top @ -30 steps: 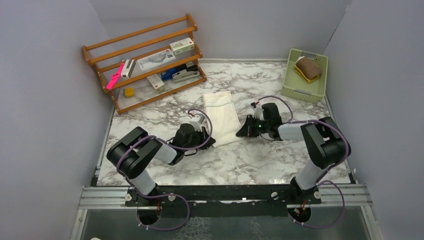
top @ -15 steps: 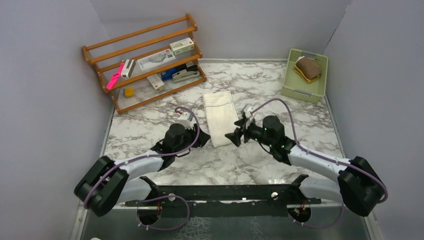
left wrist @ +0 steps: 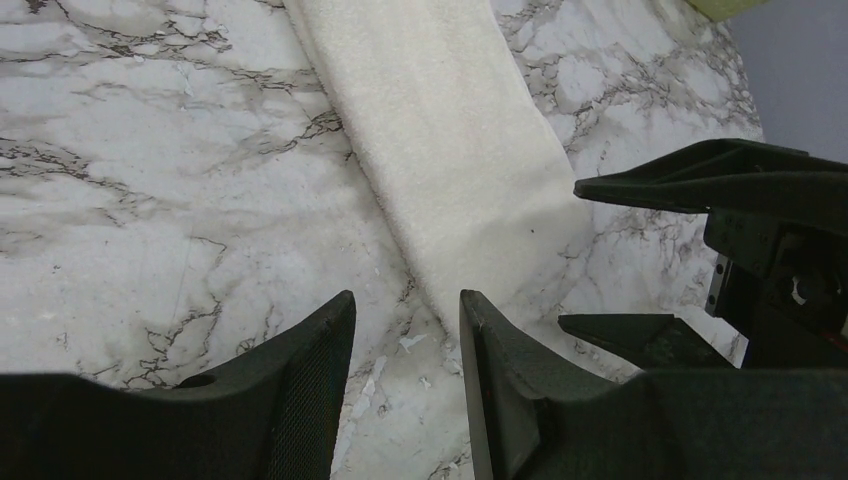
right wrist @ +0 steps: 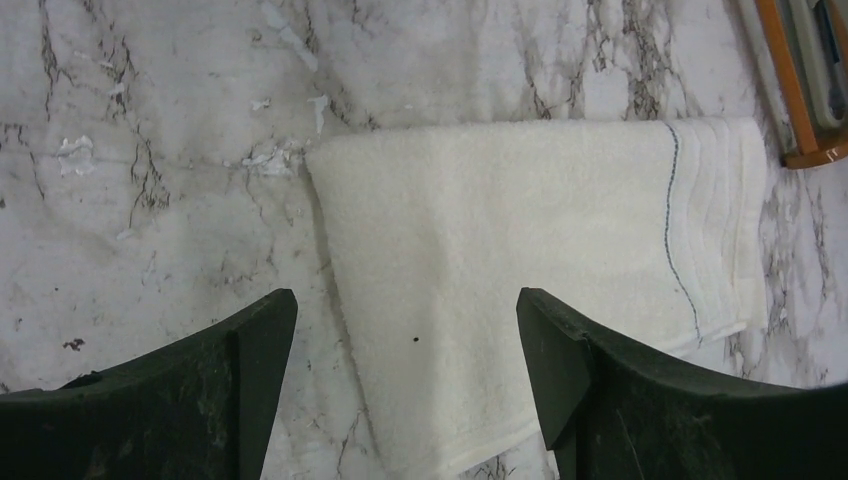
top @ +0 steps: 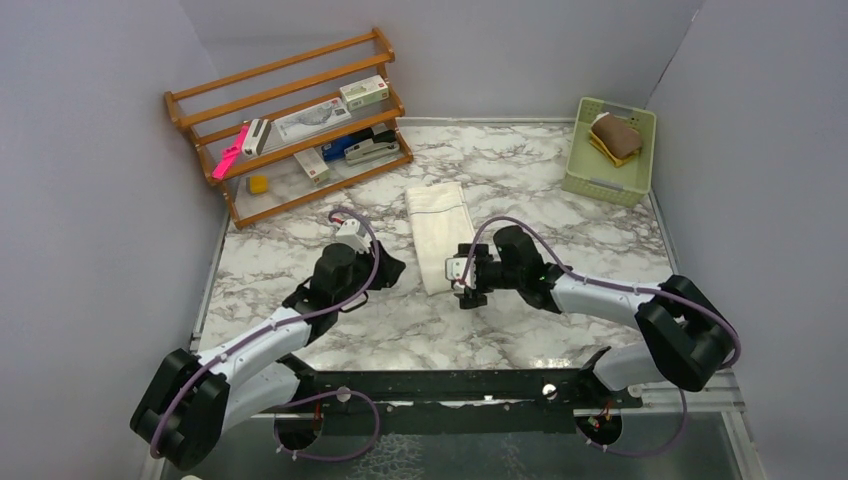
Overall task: Roll the towels
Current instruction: Roll the towel at the center of the board.
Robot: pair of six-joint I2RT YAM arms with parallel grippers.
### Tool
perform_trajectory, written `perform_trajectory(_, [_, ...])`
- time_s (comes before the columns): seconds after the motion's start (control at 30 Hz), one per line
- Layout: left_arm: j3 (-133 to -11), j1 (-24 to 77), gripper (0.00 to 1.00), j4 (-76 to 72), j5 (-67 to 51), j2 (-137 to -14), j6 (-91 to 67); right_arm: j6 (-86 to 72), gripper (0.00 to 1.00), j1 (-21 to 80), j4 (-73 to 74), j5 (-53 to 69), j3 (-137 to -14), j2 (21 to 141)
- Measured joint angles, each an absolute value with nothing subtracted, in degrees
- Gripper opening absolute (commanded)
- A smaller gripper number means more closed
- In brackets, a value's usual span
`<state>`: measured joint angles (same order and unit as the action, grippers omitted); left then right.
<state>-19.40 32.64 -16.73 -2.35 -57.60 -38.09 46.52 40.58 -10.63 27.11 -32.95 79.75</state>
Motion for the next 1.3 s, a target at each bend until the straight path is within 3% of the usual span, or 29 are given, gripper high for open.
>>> perform_trajectory(0.57, [-17.54, 30.02, 0.45, -15.40, -4.54, -55.33, -38.28, 57.06, 0.43, 41.95, -5.13, 25.67, -36.62, 89.36])
perform_trajectory(0.67, [-17.54, 29.63, 0.45, -14.92, -4.69, -54.72, -38.26, 57.65, 0.30, 41.95, -5.82, 25.06, -36.84, 90.21])
perform_trajectory(0.8, [-17.54, 29.30, 0.45, -14.70, -4.80, -54.30, -38.26, 58.24, 0.02, 42.06, -5.08, 24.40, -38.04, 91.46])
perform_trajectory(1.03, [-18.02, 28.69, 0.45, -11.88, -5.39, -52.82, -37.76, 52.69, 0.01, 42.06, 3.66, 25.36, -44.42, 93.34])
perform_trajectory(1.3, [-22.04, 27.00, 0.45, -6.68, -8.73, -50.92, -36.45, 26.55, 0.01, 42.04, 8.97, 33.98, -55.99, 98.37])
